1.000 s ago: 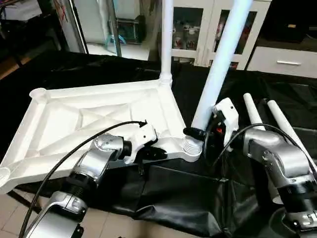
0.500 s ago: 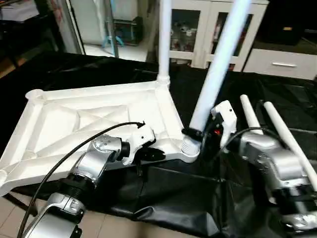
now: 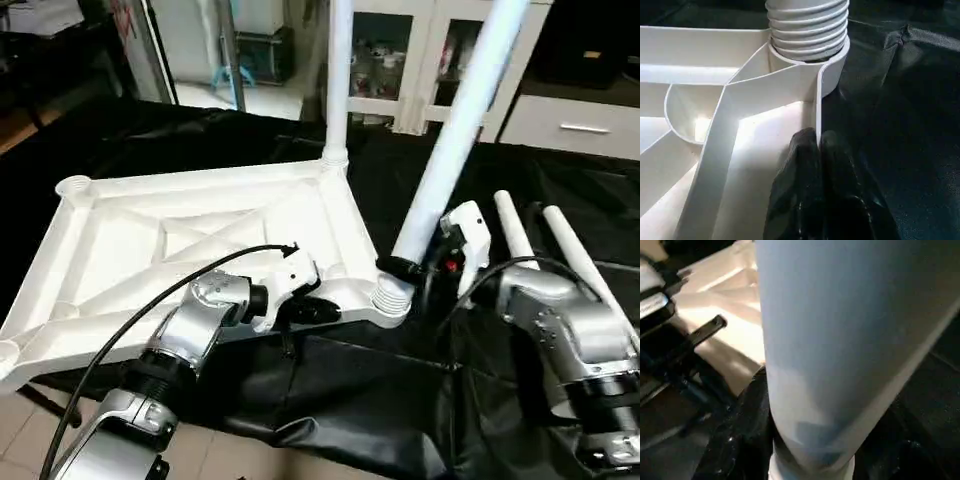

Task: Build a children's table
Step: Insert table leg to table base

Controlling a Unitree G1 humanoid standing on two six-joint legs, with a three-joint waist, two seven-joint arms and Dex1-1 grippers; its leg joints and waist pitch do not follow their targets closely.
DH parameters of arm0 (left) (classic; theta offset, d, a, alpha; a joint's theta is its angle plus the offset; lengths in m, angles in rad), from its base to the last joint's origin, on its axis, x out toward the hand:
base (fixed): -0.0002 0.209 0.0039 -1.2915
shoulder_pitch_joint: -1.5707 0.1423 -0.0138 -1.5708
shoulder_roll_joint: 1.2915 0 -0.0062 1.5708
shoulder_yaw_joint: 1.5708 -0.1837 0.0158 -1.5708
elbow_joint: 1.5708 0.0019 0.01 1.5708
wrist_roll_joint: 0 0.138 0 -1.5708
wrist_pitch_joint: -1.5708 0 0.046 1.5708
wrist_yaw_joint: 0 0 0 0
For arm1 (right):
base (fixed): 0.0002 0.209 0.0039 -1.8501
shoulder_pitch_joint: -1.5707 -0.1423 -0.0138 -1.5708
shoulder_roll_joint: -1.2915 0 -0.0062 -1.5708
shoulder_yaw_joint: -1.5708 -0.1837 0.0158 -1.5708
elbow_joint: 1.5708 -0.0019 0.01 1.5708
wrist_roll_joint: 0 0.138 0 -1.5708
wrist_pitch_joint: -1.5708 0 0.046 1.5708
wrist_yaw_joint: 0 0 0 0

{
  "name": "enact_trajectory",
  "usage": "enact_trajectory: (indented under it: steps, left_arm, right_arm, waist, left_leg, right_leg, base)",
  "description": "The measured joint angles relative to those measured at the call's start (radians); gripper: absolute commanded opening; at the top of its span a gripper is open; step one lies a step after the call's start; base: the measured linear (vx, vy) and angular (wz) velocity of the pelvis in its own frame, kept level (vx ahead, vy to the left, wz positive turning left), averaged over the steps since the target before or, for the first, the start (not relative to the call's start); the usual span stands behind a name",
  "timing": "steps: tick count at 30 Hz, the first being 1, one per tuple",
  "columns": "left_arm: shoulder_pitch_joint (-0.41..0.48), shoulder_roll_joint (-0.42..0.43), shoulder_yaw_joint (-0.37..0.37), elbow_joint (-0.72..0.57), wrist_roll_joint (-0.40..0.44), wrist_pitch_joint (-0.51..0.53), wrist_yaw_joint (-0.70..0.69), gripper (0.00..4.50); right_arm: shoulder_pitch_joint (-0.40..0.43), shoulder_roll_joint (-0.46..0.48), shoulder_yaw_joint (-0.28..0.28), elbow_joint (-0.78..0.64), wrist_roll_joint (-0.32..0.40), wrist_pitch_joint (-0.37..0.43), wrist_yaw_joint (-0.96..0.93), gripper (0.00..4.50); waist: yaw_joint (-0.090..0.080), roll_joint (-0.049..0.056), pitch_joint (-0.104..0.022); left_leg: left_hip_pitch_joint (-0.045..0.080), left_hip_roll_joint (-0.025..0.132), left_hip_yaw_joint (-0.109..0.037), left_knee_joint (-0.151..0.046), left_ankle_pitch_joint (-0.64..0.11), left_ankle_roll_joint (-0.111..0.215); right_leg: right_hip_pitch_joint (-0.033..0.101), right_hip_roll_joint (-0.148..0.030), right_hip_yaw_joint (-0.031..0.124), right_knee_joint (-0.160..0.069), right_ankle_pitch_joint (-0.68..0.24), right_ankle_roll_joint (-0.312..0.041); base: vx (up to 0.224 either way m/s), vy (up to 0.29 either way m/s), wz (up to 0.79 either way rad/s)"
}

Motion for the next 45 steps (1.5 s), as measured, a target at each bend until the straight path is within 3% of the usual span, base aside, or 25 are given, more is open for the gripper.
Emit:
enact_trajectory:
  steps: [10,18,26,45]
  left_arm:
    - [0.003,0.002,-0.007,-0.017,-0.005,0.0,-0.006,0.0]
    - [0.004,0.013,-0.005,-0.017,-0.009,0.0,-0.003,0.0]
    - [0.004,0.015,-0.005,-0.018,-0.009,-0.001,-0.001,0.0]
    - [0.004,0.023,-0.005,-0.02,-0.012,-0.001,0.005,0.0]
  right_arm:
    - [-0.035,-0.068,0.068,-0.084,-0.028,0.073,0.053,1.84]
    - [-0.037,-0.099,0.083,-0.137,-0.017,0.133,0.08,1.84]
    - [-0.054,-0.066,0.08,-0.1,-0.053,0.091,0.03,1.84]
    - [-0.046,0.006,0.064,-0.031,-0.065,0.011,-0.014,1.84]
  waist:
    - [0.014,-0.001,0.002]
    - [0.012,-0.004,0.003]
    - [0.009,-0.005,0.005]
    - [0.004,-0.008,0.007]
  left_leg:
    - [0.0,0.001,0.002,-0.004,0.0,0.0]
    - [0.001,0.001,0.004,-0.004,0.0,0.0]
    - [0.001,0.001,0.004,-0.004,0.0,-0.001]
    - [0.002,0.002,0.005,-0.004,0.0,-0.001]
  right_leg:
    - [-0.003,0.0,0.0,0.002,0.0,-0.001]
    - [-0.003,0.0,0.0,0.003,0.0,0.0]
    - [-0.003,0.0,0.0,0.003,0.0,-0.001]
    - [-0.004,0.0,0.0,0.004,0.002,-0.003]
  base:
    - [0.0,0.0,0.0]
    - [0.0,0.0,0.0]
    - [0.0,0.0,0.0]
    - [0.0,0.0,0.0]
